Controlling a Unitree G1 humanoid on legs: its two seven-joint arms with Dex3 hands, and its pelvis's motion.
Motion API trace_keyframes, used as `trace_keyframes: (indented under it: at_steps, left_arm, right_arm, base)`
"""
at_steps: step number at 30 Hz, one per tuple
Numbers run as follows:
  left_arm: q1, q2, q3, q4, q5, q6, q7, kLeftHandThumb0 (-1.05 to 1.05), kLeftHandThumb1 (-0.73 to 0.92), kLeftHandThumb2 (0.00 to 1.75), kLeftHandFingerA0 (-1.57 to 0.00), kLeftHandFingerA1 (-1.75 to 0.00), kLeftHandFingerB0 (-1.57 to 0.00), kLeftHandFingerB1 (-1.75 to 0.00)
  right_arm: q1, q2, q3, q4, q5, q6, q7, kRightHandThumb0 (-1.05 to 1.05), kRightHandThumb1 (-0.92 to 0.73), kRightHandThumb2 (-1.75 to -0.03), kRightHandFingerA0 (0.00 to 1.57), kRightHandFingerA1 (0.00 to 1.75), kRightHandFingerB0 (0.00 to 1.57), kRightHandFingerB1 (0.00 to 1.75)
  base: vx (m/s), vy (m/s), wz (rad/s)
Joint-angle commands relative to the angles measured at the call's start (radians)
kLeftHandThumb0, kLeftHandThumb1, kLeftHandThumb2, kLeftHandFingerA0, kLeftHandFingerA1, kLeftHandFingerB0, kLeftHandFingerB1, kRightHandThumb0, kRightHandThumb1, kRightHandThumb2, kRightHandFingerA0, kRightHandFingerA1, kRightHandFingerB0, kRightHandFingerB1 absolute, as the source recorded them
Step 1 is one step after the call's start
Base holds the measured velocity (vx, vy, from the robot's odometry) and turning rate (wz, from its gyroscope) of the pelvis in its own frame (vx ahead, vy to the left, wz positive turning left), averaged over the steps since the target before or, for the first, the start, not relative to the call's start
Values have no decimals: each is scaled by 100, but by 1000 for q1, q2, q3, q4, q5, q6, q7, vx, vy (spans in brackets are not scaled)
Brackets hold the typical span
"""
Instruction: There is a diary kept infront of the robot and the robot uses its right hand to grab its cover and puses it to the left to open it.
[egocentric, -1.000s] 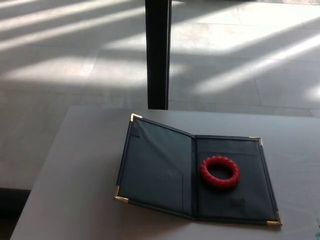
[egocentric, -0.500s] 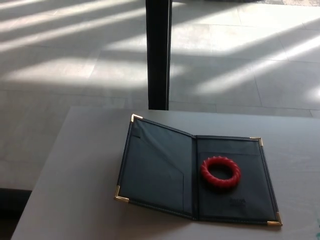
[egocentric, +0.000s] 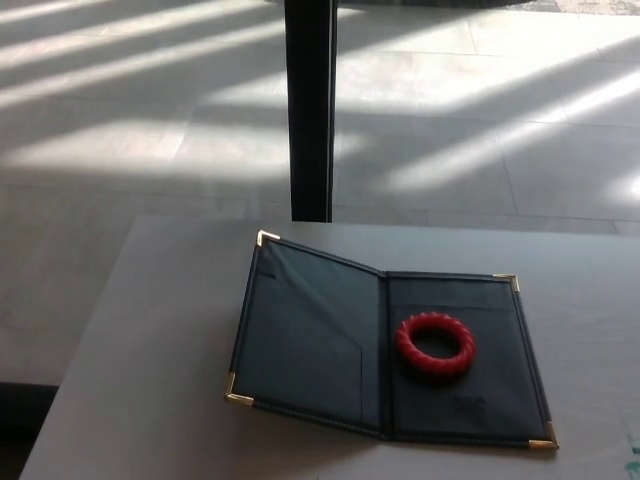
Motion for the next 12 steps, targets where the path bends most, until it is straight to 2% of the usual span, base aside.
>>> trace_keyframes:
  at_steps: [1, 2, 4, 5, 6, 7, 8, 9, 10, 11, 12]
  left_arm:
    - [29, -4, 21, -1, -15, 5, 4, -94, 82, 162, -57, -128, 0, -89]
    - [29, -5, 16, -1, -8, 3, 8, -92, 81, 161, -57, -127, 0, -88]
    - [26, -6, 32, 7, -19, -2, 14, -104, 89, 169, -69, -140, 0, -95]
    - [26, -7, 33, 9, -19, -5, 12, -104, 88, 169, -75, -145, -1, -97]
    - [26, -11, 37, 8, -21, -5, 14, -104, 89, 170, -79, -148, -7, -102]
    - [29, -13, 38, 3, -18, -3, 16, -104, 89, 171, -68, -141, -3, -99]
    - [34, -14, 35, -5, -14, -2, 14, -104, 89, 171, -68, -141, -3, -99]
    - [35, -14, 37, -2, -11, -3, 30, -105, 91, 172, -86, -150, -40, -121]
    - [42, -15, 38, -8, -11, -3, 17, -105, 92, 173, -71, -143, -25, -112]
    - [43, -13, 41, -8, -13, 1, 17, -105, 92, 121, -39, -160, -31, -143]
    - [43, -13, 41, -8, -13, 1, 17, -105, 92, 121, -39, -160, -31, -143]
  right_arm:
    - [39, 144, -74, 50, 162, -213, -68, -88, -92, -71, 60, 121, 49, 105]
    - [47, 152, -48, 61, 149, -234, -50, -87, -92, -75, 60, 115, 50, 103]
    - [44, 174, -20, 28, 144, -208, -61, -88, -92, -73, 62, 120, 56, 105]
    - [35, 174, -9, 42, 135, -214, -77, -87, -92, -70, 67, 115, 62, 102]
    - [32, 175, 1, 34, 137, -213, -82, -86, -67, -114, 72, 104, 66, 96]
    - [34, 183, 11, 15, 141, -206, -85, -86, -92, -71, 71, 116, 62, 105]
    - [37, 188, 18, -2, 146, -197, -88, -86, -92, -71, 71, 116, 62, 105]
    - [47, 199, 31, -33, 157, -186, -86, -86, -92, -71, 73, 119, 64, 106]
    - [48, 205, 34, -46, 180, -172, -88, -86, -66, -114, 73, 105, 64, 96]
    - [54, 213, 40, -62, 188, -166, -91, -83, -92, -70, 67, 117, 51, 104]
    - [54, 213, 40, -62, 188, -166, -91, -83, -92, -70, 67, 117, 51, 104]
  base:
    - [0, 0, 0]
    - [0, 0, 0]
    - [0, 0, 0]
    - [0, 0, 0]
    - [0, 0, 0]
    - [0, 0, 0]
    - [0, 0, 0]
    - [0, 0, 0]
    - [0, 0, 0]
    - [0, 0, 0]
    - [0, 0, 0]
